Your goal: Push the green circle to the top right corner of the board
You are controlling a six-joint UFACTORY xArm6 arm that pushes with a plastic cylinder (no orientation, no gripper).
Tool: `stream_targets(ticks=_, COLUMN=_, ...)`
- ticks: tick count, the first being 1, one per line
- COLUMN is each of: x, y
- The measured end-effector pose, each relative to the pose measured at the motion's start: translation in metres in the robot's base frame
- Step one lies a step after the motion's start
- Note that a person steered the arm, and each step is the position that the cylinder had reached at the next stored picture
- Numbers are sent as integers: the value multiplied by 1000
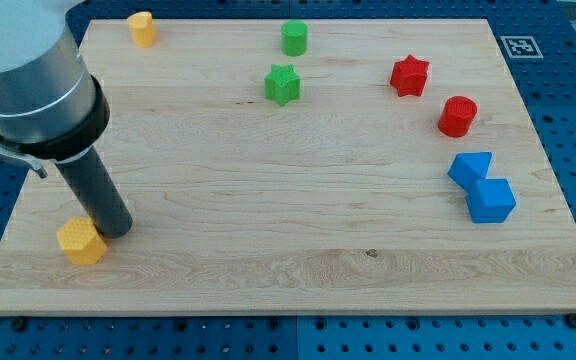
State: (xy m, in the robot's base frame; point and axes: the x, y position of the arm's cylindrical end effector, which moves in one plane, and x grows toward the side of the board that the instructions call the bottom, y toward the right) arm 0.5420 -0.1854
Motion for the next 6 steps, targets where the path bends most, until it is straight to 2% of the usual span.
stream_targets(ticks=1, x=0, y=-1)
stream_targets(ticks=2, x=-17, y=28)
stream_targets(ticks=4, x=-99, y=163)
stream_targets(ticks=5, x=-145, y=217)
stream_targets(ticks=6, x=-174, y=256)
